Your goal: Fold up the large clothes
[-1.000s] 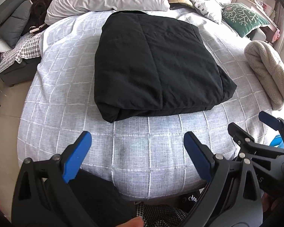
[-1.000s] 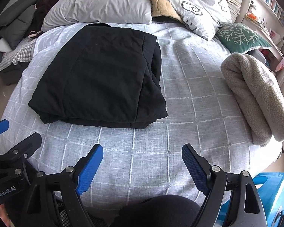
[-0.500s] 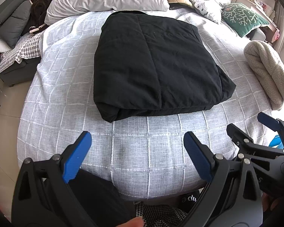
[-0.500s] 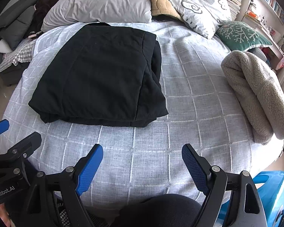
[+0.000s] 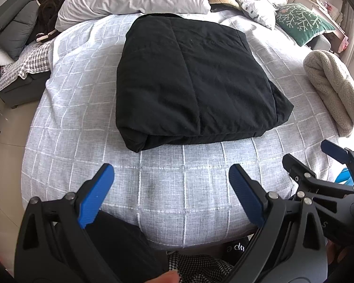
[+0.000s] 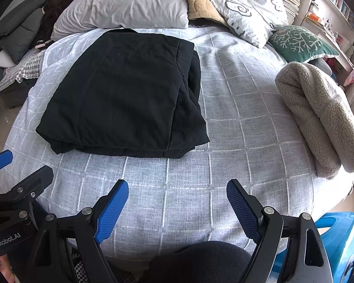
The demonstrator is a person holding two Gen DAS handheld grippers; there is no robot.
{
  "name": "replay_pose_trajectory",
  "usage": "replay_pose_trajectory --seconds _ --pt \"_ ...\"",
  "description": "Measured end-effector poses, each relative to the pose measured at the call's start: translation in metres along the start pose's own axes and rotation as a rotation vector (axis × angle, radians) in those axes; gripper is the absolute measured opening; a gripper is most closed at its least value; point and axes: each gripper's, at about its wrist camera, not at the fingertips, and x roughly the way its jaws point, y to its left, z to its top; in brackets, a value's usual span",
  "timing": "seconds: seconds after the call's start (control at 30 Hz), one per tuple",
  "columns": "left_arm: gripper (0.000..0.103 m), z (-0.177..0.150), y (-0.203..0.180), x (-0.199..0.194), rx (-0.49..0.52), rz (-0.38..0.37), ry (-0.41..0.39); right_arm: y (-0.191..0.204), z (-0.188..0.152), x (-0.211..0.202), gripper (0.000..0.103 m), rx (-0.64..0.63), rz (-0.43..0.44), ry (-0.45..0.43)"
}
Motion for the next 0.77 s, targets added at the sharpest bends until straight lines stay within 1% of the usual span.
replay_pose_trajectory --seconds 0.57,0.77 --pt "0.097 -0.001 0.0 0.003 -0.003 -0.009 0.019 0.0 -0.001 0.0 0.087 0.003 0.003 0.002" --pt "0.097 -0.001 -0.001 0.01 0.003 -0.042 0.032 0.001 -0.004 0.002 0.087 0.008 0.007 0.008"
